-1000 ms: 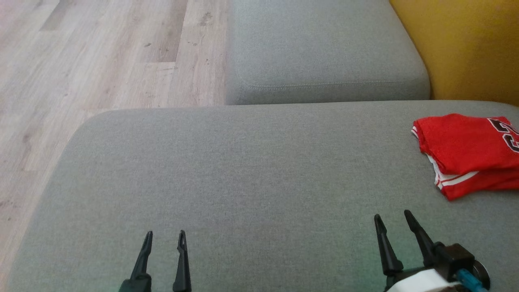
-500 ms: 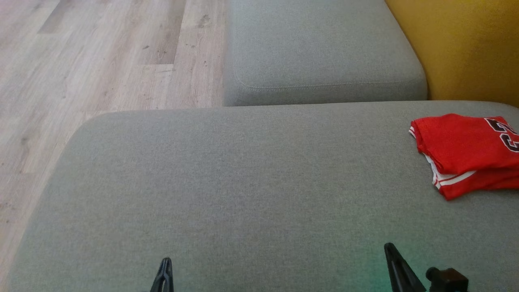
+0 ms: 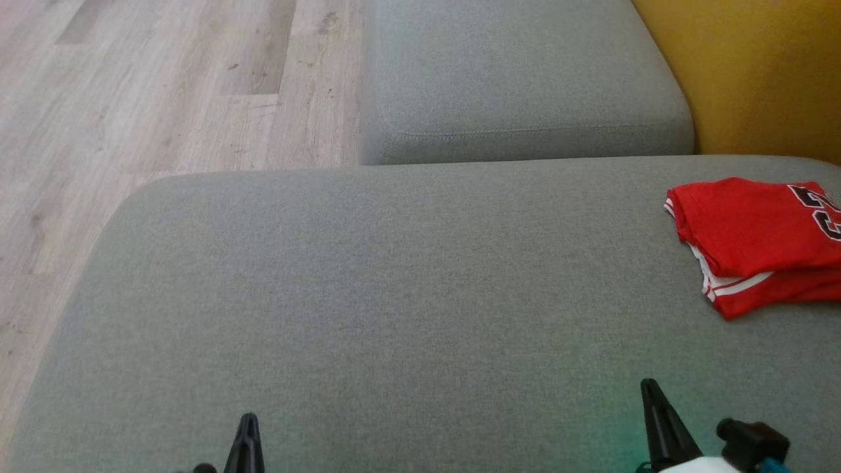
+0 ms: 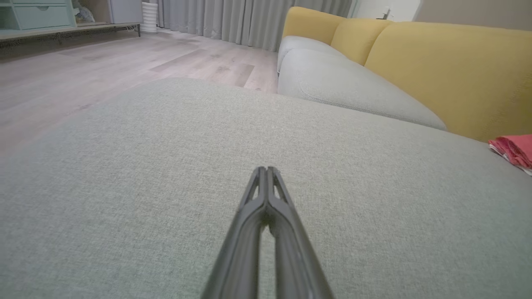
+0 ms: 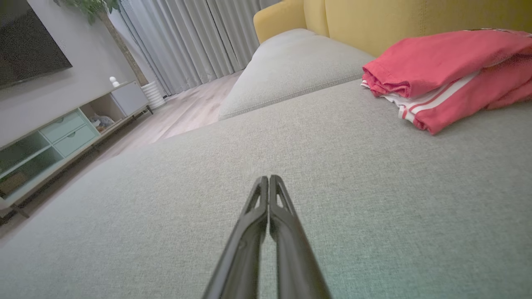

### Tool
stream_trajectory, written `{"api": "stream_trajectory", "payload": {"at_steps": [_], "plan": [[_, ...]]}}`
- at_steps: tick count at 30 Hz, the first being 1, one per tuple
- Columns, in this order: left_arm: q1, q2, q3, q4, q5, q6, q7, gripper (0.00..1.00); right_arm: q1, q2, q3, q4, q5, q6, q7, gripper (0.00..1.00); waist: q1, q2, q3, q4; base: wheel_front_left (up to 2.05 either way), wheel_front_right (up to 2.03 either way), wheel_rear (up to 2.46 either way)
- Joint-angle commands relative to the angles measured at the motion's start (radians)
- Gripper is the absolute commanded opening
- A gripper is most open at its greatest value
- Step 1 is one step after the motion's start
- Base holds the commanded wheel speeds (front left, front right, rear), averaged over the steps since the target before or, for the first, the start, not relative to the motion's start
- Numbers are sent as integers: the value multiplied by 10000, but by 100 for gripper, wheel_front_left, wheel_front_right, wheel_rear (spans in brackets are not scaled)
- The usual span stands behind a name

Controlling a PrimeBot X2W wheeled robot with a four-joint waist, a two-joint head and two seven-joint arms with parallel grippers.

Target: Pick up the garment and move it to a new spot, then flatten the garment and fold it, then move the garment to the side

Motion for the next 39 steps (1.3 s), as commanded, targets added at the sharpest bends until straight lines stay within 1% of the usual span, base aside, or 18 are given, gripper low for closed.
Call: {"api": "stream_trajectory", "payload": {"at_steps": [1, 25, 26, 39], "plan": [[-623, 4, 193, -341, -349, -66, 56, 0, -564, -46, -59, -382, 379, 11, 64, 0, 0, 0, 24, -4, 0, 0, 0], [-1168, 4, 880, -434, -3333, -555, 792, 0, -1094, -77, -492, -532, 3398, 24, 755, 0, -1, 0, 340, -61, 0, 0, 0], [-1168, 4, 880, -434, -3333, -555, 792, 0, -1094, -77, -492, -532, 3398, 24, 755, 0, -1, 0, 340, -61, 0, 0, 0], [-1451, 3, 1239, -482, -4880, -809, 1176, 0, -1370, -85, -727, -610, 4956, 31, 1122, 0, -1, 0, 504, -90, 0, 0, 0]]}}
